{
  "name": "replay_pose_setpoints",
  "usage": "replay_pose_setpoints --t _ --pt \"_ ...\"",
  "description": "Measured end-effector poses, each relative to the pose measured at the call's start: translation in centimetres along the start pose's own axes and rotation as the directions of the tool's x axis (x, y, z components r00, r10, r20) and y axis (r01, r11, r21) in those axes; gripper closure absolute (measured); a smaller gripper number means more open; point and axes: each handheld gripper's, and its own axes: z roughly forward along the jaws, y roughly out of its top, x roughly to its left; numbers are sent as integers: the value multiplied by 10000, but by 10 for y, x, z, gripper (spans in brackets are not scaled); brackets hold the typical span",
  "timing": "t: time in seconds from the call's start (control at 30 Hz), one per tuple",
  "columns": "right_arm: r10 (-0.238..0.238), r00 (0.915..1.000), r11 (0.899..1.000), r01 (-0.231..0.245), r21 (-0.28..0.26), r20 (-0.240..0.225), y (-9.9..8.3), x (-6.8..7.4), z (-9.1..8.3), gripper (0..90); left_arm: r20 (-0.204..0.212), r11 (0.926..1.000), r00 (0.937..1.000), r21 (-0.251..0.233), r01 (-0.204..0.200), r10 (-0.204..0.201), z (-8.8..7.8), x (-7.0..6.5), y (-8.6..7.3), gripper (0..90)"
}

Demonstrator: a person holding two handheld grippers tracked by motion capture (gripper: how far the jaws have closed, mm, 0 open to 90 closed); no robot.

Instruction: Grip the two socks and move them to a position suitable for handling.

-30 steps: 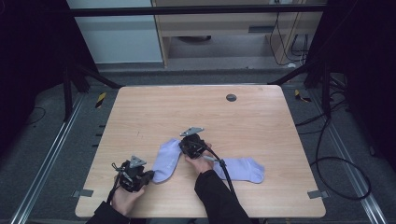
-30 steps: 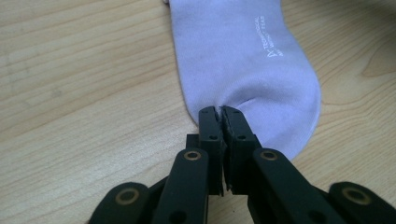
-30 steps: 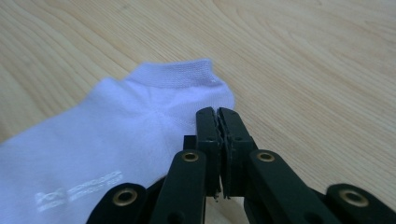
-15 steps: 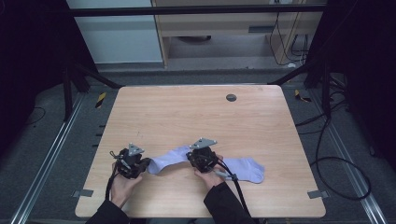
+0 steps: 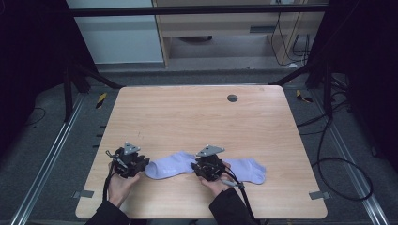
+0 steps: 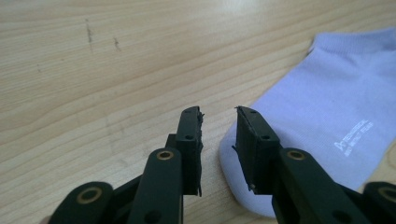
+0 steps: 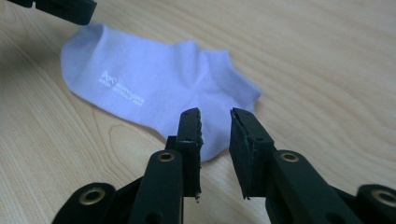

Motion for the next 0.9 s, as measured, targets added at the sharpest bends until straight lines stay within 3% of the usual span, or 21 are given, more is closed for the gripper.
replay_pose_setpoints --t 0.13,0.27,0.5,0.6,0.67,0.9 --pt "-17 10000 9992 20 -392 87 1 -8 -11 669 151 9986 9995 -449 276 -269 -10 1 3 657" --pt "161 9998 9971 -149 -743 155 -1 -23 -29 614 386 9965 9990 -783 276 -246 -16 -7 7 611" --pt "600 9969 9941 -550 -940 514 -17 -48 -59 563 1045 9951 9945 -989 -13 117 -16 -35 18 565" --pt "814 9943 9926 -746 -960 689 -26 -63 -75 540 1217 9946 9914 -969 -360 478 -14 -49 22 562" --pt "1072 9899 9895 -971 -1069 925 -35 -78 -91 527 1341 9941 9891 -975 -481 611 -11 -59 25 560" --pt "1398 9784 9869 -1253 -1014 1522 -54 -101 -114 502 1795 9922 9784 -888 -876 1024 0 -91 35 555"
